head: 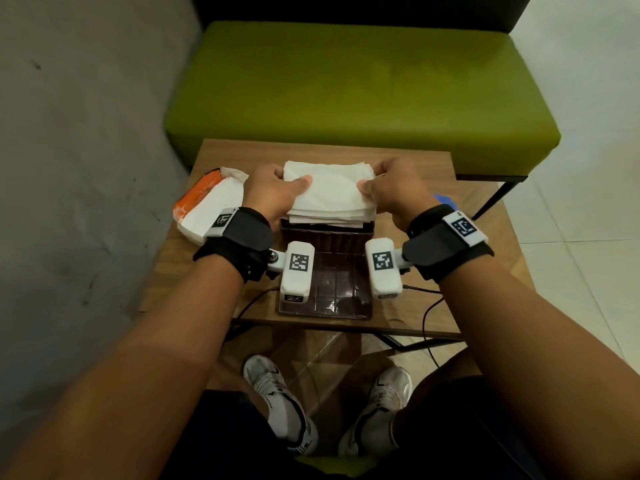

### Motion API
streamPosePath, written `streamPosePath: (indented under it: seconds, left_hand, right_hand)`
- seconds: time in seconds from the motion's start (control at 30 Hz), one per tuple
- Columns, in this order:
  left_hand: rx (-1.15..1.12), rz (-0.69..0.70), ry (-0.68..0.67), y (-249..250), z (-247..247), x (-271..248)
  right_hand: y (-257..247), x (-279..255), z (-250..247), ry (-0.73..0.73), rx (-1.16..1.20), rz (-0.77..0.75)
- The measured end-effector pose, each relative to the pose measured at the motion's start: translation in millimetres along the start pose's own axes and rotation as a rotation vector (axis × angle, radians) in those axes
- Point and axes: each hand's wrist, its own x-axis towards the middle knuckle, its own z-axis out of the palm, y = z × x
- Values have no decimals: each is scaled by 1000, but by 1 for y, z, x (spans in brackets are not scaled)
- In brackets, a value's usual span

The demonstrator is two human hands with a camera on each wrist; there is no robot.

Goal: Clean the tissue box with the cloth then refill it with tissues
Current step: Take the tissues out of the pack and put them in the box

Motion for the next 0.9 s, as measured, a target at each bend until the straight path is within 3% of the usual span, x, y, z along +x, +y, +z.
streamPosePath:
  seconds: [0.33, 0.7, 0.8, 0.9]
  left_hand:
    - [243, 48, 1, 5, -9, 6]
    - [567, 150, -52, -12, 6, 15]
    - [560, 224, -51, -21, 4, 13]
    - [561, 322, -76, -26, -3, 13]
  right_hand:
    - [14, 14, 11, 76, -369, -179]
    - [12, 16, 23, 100, -929, -153]
    - [17, 20, 23, 33, -913, -190]
    - [25, 23, 14, -44, -645, -188]
